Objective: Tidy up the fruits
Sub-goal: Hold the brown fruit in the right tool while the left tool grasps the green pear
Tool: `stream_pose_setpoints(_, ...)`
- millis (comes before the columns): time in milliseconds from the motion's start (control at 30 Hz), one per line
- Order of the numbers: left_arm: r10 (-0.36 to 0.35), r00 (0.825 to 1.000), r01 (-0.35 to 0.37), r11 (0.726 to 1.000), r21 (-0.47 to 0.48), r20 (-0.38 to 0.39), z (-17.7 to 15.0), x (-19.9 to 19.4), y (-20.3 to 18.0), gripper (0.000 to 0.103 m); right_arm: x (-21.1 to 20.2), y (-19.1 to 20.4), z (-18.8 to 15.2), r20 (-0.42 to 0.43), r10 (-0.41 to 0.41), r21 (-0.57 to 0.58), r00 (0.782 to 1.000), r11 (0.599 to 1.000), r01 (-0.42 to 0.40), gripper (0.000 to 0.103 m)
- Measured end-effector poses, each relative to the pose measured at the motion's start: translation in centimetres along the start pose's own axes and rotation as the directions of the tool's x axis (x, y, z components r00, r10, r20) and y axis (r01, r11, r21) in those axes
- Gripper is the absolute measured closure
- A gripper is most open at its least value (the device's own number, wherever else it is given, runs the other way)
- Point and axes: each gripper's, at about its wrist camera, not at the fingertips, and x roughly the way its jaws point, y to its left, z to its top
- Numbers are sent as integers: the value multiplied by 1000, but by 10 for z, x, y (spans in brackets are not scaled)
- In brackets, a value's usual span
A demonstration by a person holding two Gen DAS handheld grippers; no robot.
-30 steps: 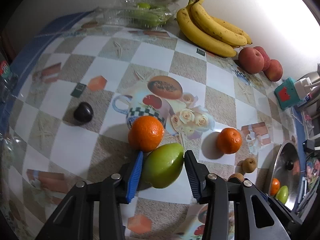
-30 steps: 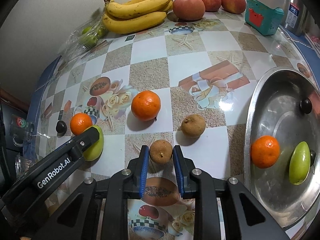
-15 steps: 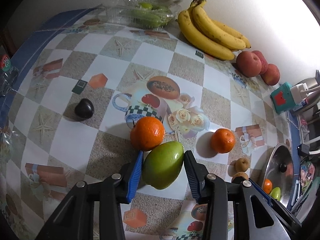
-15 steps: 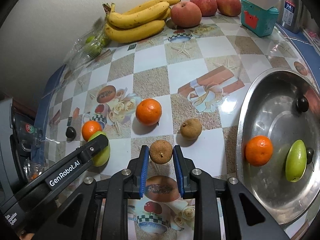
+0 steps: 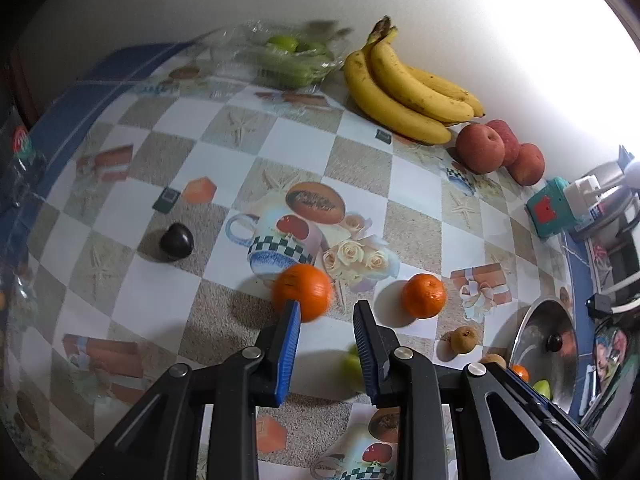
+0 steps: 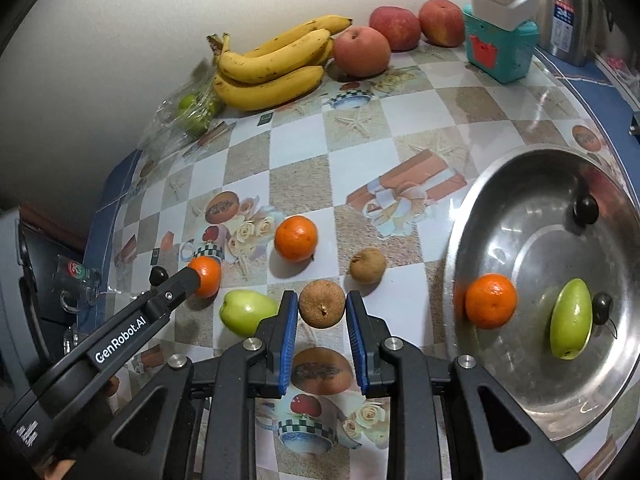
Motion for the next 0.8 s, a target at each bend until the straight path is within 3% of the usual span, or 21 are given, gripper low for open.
stream_pose_setpoints(100, -6, 1000, 6, 1000, -19, -19, -2, 7, 3, 69, -1, -4, 0, 0, 5, 15, 1000, 1000, -5, 77)
stream_pose_setpoints(133, -11, 1000, 10, 1000, -20, -27, -4, 9, 2, 58, -2, -5, 0, 1, 6, 18, 1000, 1000, -6, 77)
stream_pose_setpoints(167, -21, 999, 21, 1000, -20, -41, -5, 11, 1, 41, -3, -6, 0, 3, 7, 21, 1000, 1000, -7, 77)
stream_pose_setpoints(200, -32, 998, 31, 999, -22, -56, -7, 15, -1, 36, -3, -6, 1, 4, 8, 23, 1000, 1000, -8, 77)
stream_pose_setpoints(367, 17, 995, -14, 999, 32, -100, -15, 25, -10, 36, -2, -9, 1, -1, 9, 30, 1000, 1000, -9, 77)
stream_pose_setpoints(533, 24, 987, -12, 997, 79, -158, -27, 31, -17, 33, -1, -10, 1, -5, 12, 32, 1000, 999, -12, 77)
stream_pose_setpoints(800, 154, 970, -107, 966, 234, -191, -55, 35, -29, 30, 0, -12, 2, -17, 30, 43, 999, 999, -29, 77)
